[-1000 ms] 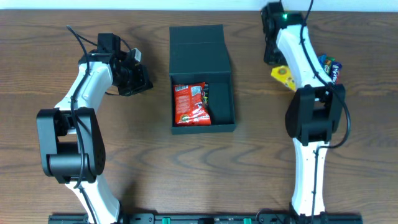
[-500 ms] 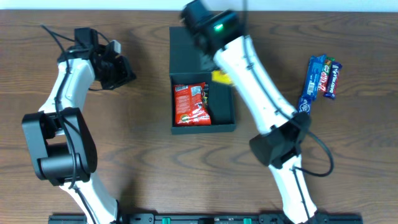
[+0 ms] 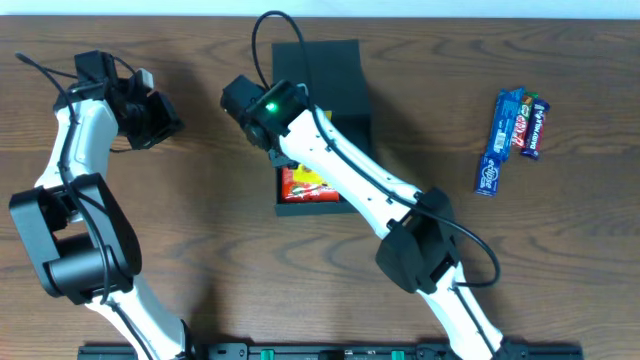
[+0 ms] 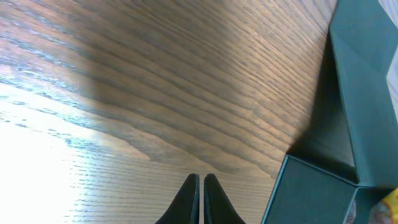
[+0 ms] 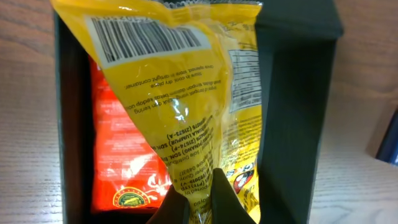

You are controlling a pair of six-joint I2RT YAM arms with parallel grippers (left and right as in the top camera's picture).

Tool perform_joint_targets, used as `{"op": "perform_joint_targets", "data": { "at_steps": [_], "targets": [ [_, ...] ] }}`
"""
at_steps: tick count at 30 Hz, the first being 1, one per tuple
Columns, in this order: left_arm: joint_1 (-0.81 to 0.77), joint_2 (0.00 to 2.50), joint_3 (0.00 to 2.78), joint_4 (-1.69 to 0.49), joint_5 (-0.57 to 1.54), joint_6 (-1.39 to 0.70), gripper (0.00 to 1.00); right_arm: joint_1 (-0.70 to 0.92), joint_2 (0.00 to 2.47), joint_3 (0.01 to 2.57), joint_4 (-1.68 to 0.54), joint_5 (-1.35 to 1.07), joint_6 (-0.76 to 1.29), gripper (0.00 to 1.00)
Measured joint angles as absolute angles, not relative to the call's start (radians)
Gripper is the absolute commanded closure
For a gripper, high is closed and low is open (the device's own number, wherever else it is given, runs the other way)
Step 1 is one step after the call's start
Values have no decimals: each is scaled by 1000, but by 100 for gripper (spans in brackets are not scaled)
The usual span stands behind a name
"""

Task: Pack container
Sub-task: 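Lower the yellow bag into the box with the right gripper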

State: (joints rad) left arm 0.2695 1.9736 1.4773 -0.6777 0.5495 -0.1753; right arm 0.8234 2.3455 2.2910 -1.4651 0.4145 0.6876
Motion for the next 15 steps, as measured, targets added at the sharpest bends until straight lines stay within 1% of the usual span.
{"op": "perform_joint_targets", "data": {
  "at_steps": [6,15],
  "targets": [
    [268,1974,1477,-707,550,-162,94,826,2346,2226,-1459,392,725,98],
    [268,1974,1477,-715,550,-153,94,842,2346,2212,-1361,359,719,98]
  ]
}}
